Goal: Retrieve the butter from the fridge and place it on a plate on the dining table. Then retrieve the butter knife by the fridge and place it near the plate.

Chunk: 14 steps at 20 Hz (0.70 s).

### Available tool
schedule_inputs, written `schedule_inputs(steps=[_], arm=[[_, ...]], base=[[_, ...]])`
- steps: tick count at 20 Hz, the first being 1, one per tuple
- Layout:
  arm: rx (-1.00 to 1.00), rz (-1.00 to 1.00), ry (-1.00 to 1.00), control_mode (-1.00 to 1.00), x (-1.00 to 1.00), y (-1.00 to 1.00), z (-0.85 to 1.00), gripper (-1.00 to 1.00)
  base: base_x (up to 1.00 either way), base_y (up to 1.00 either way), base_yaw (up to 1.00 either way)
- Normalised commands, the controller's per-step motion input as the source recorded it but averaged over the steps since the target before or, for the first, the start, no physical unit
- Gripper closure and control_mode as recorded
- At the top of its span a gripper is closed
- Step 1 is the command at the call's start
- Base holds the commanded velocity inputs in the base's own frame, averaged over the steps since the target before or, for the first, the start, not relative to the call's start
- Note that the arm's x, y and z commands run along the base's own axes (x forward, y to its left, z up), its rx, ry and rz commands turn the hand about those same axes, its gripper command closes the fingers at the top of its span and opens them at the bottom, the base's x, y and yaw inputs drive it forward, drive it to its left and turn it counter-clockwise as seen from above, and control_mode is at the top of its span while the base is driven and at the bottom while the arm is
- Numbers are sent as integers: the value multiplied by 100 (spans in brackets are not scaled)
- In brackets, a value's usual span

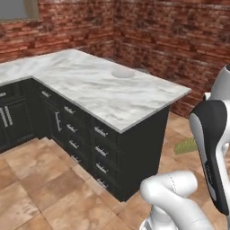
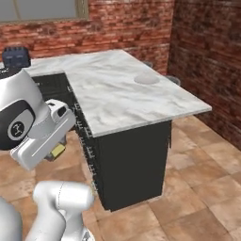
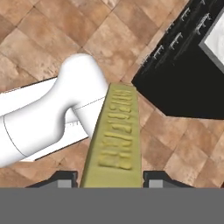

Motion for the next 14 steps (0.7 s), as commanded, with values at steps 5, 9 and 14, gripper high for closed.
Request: schedule_inputs(steps=[5, 9, 14], arm=[[0, 0, 0, 100, 0, 0, 0, 100], [0, 0, 0, 100, 0, 0, 0, 100], [0, 0, 0, 100, 0, 0, 0, 100]], base=[[72, -100, 0], [75, -100, 5], [73, -100, 9]])
